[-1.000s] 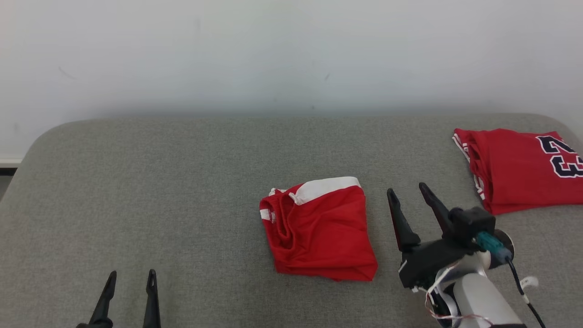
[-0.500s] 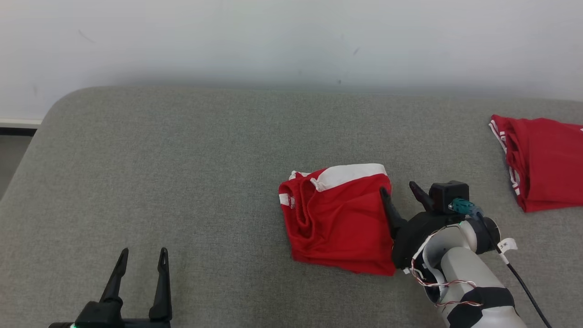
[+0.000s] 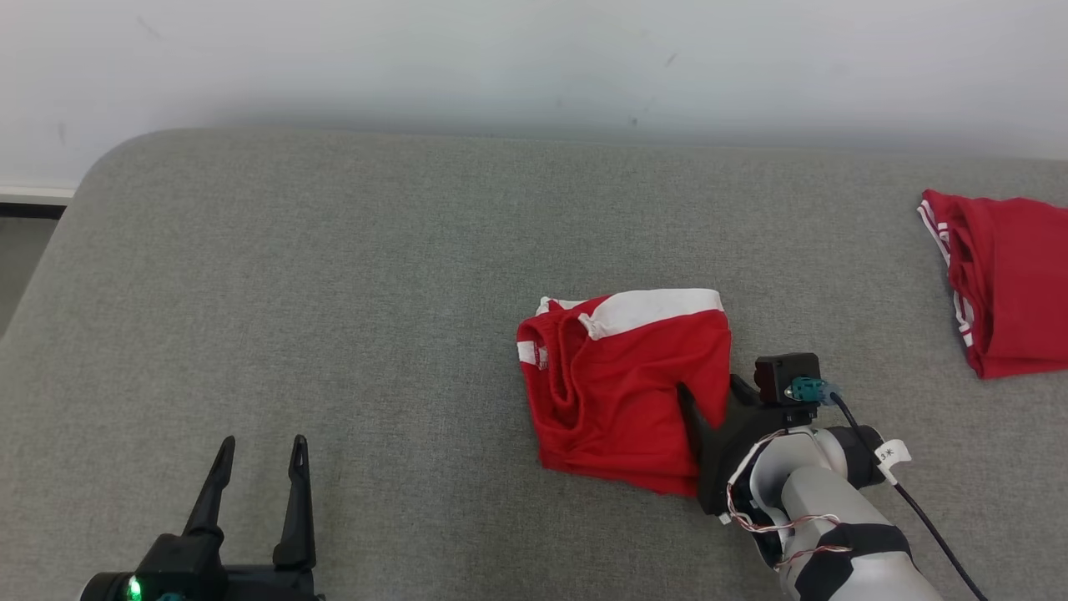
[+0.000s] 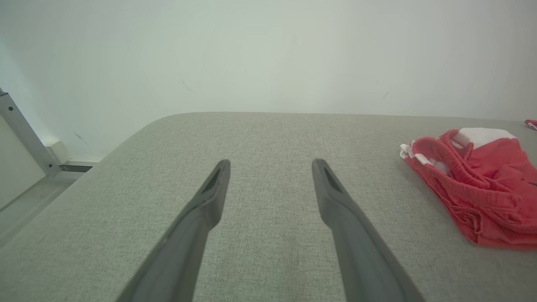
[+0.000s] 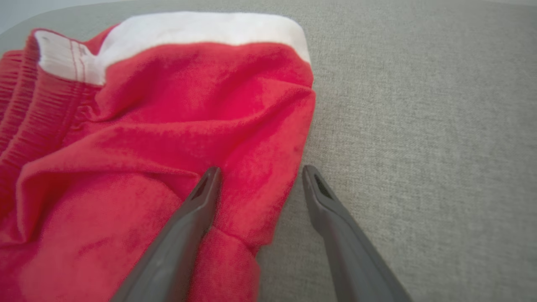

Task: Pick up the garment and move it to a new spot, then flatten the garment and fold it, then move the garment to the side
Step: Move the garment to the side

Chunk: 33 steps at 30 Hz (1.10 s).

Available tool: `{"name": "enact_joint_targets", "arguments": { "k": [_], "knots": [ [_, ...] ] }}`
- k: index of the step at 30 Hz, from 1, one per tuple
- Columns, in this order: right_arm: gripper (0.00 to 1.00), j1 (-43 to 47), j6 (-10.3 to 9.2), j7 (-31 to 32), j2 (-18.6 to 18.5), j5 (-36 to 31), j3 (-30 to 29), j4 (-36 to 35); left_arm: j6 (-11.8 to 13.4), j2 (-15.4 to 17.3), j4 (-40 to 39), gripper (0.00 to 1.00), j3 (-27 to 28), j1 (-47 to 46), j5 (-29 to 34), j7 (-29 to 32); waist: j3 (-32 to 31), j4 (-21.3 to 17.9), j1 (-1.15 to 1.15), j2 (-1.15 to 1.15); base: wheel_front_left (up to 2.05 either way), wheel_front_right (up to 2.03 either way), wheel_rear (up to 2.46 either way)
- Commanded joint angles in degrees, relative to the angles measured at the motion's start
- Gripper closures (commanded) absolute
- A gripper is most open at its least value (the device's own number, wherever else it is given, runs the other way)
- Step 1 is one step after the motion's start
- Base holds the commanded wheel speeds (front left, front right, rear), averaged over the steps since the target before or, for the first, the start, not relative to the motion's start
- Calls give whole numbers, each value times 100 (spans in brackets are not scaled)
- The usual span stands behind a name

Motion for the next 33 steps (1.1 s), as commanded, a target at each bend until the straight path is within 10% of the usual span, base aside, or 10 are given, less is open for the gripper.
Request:
{"name": "enact_joint_targets", "arguments": {
  "k": [1, 2, 4, 15, 33],
  "knots": [
    [6, -16, -16, 48, 87, 18, 46, 133, -34, -13, 14, 0, 17, -17, -17, -16, 9, -27, 0, 0, 0, 0, 0],
    [48, -41, -16, 62, 106, 70, 65, 193, -35, -18, 17, 0, 20, -7, -23, -16, 14, -36, 0, 0, 0, 0, 0],
    [100, -94, -17, 53, 131, 127, 133, 287, -38, -30, 30, 0, 10, -5, -33, -16, 24, -44, 0, 0, 0, 0, 0],
    [100, -551, -18, -257, -215, 59, 756, 347, -29, 21, -44, 0, 82, -61, -62, -16, 270, -255, 0, 0, 0, 0, 0],
    [100, -2291, -18, 450, -2161, 714, 2892, -717, -27, 278, -379, 0, -11, -613, -156, -16, 1414, -1578, 0, 0, 0, 0, 0]
  ]
}}
